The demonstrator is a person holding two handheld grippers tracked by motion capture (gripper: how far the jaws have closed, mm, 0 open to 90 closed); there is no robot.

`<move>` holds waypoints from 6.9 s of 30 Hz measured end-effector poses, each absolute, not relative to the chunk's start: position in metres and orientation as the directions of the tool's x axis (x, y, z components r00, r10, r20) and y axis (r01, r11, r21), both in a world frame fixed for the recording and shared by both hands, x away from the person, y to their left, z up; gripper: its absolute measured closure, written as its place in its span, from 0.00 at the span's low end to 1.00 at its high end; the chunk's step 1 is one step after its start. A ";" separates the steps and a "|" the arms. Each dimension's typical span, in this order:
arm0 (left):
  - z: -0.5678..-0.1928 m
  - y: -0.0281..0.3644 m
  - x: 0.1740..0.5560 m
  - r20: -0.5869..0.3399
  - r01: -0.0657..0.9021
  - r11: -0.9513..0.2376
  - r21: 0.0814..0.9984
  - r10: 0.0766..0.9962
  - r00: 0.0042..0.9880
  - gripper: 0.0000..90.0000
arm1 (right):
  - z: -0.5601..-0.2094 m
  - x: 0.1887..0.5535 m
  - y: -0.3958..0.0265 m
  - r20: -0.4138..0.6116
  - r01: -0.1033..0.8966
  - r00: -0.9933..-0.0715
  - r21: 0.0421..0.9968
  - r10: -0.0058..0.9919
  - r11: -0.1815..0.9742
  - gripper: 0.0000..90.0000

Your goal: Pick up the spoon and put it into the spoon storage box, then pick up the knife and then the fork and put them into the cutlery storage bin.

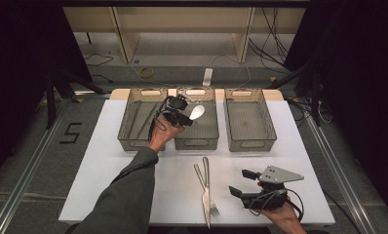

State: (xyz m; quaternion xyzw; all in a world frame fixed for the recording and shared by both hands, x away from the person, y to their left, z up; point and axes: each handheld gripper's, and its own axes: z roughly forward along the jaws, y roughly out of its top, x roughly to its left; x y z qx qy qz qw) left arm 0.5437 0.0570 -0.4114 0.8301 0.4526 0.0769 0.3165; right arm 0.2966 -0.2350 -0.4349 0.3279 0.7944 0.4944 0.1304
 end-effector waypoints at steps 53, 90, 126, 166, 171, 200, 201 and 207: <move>-0.412 0.148 0.395 -0.231 0.580 -0.284 0.764 0.718 0.656 0.20 | -0.430 0.359 -0.173 0.115 0.398 -0.801 0.836 0.588 0.379 0.36; -0.416 0.166 0.368 -0.227 0.546 -0.220 0.809 0.740 0.634 0.19 | -0.455 0.396 -0.135 0.142 0.434 -0.845 0.745 0.515 0.507 0.91; -0.415 0.168 0.360 -0.201 0.512 -0.218 0.831 0.741 0.641 0.19 | -0.482 0.409 -0.109 0.099 0.417 -0.877 0.644 0.471 0.641 1.00; -0.416 0.166 0.360 -0.192 0.513 -0.238 0.825 0.735 0.650 0.19 | -0.482 0.404 -0.106 0.046 0.352 -0.911 0.609 0.411 0.711 1.00; -0.416 0.166 0.360 -0.192 0.511 -0.238 0.826 0.734 0.651 0.19 | -0.481 0.403 -0.106 0.022 0.339 -0.912 0.600 0.409 0.725 1.00; -0.416 0.166 0.360 -0.199 0.515 -0.232 0.825 0.734 0.649 0.19 | -0.473 0.398 -0.163 0.043 0.464 -0.852 0.523 0.521 0.715 1.00; -0.416 0.166 0.360 -0.198 0.515 -0.234 0.825 0.733 0.651 0.19 | -0.472 0.396 -0.168 0.050 0.477 -0.846 0.516 0.531 0.711 1.00; -0.416 0.165 0.360 -0.197 0.515 -0.238 0.823 0.732 0.652 0.19 | -0.472 0.386 -0.194 0.086 0.532 -0.813 0.512 0.577 0.674 1.00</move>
